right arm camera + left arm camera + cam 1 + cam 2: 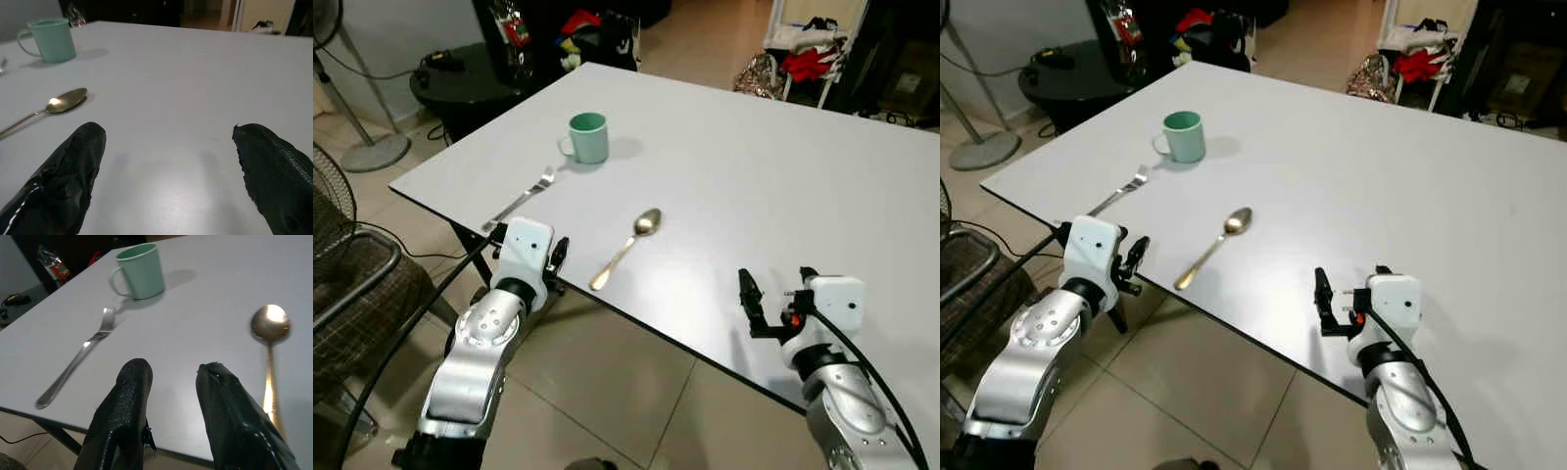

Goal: Setting the table

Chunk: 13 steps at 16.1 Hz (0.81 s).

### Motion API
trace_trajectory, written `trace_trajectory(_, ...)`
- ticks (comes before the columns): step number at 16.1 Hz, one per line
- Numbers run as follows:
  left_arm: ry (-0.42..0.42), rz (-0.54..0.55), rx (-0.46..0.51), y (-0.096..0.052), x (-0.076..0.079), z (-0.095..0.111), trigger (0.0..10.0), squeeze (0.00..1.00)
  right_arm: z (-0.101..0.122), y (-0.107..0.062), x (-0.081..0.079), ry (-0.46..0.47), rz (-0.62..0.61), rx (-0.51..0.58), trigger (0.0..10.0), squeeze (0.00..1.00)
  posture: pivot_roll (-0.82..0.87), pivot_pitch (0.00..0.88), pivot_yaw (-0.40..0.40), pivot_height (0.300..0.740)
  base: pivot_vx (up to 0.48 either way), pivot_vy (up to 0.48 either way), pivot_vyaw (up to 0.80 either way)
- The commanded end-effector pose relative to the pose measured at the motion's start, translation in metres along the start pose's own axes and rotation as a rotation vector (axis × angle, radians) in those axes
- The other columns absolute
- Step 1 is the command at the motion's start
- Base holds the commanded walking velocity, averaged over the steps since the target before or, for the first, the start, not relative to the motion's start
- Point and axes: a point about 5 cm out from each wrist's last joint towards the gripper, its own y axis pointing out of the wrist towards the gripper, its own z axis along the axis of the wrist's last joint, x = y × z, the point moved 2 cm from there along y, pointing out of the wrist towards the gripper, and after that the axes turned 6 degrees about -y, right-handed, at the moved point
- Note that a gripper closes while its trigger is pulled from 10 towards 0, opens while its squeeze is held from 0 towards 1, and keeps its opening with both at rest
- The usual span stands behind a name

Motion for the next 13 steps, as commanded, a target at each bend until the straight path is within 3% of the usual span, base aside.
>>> trace_trajectory(1,-0.012,0.041,-0.003,-0.005,-0.010,0.001,10.0,0.00,0.000,0.003,-0.003,-0.027,0.000,-0.014,10.0,0.00,-0.01,0.000,0.045,0.740,0.000,0.382,0.00)
trace_trajectory(5,-0.011,0.093,-0.024,-0.020,-0.015,-0.002,10.0,0.00,0.002,0.004,-0.004,0.009,0.039,0.019,10.0,0.00,0.04,0.000,0.008,0.740,0.000,0.382,0.00)
trace_trajectory(9,-0.005,0.097,-0.033,-0.024,-0.015,-0.002,10.0,0.00,0.004,0.001,-0.011,-0.002,0.104,0.024,10.0,0.00,0.04,0.000,0.008,0.740,0.000,0.381,0.00)
trace_trajectory(13,0.002,0.090,-0.039,-0.026,-0.013,0.000,10.0,0.00,0.005,-0.001,-0.016,0.015,0.148,0.036,10.0,0.00,0.05,0.000,0.011,0.740,0.000,0.386,0.80)
